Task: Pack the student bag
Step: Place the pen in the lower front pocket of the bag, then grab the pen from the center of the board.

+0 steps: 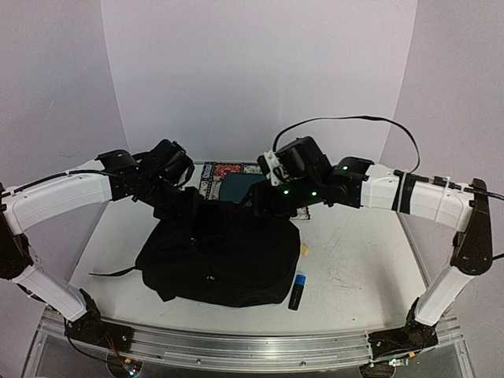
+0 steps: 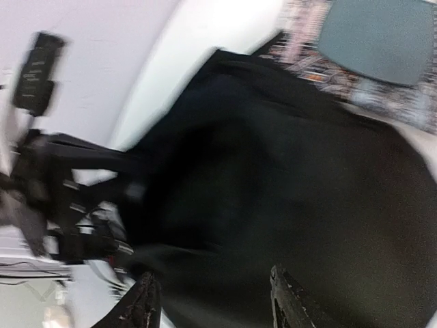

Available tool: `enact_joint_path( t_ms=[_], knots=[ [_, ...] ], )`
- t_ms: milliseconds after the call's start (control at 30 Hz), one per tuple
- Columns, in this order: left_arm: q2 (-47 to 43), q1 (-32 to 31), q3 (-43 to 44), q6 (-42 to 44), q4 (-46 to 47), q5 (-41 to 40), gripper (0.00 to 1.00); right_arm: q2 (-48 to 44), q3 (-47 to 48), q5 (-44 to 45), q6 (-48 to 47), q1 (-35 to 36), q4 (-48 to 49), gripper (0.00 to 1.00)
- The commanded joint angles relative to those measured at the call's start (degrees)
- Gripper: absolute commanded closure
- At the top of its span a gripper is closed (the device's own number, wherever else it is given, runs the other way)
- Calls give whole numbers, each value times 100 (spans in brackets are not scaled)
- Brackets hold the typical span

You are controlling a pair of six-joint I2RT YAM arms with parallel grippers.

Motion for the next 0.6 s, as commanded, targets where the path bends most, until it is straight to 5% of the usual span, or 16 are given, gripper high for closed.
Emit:
enact_joint_path(
  t_ms=[0, 267, 567],
  knots=[
    [-335, 169, 13, 139, 179, -174, 100, -392, -516, 618, -807, -466, -1018, 42],
    [-427, 269, 59, 229, -67, -176, 100, -424, -1062, 1446, -1431, -1197, -1522, 39],
    [-521, 371, 111, 285, -340, -203, 100, 919, -466, 1618, -2052, -1341, -1549, 40]
  ],
)
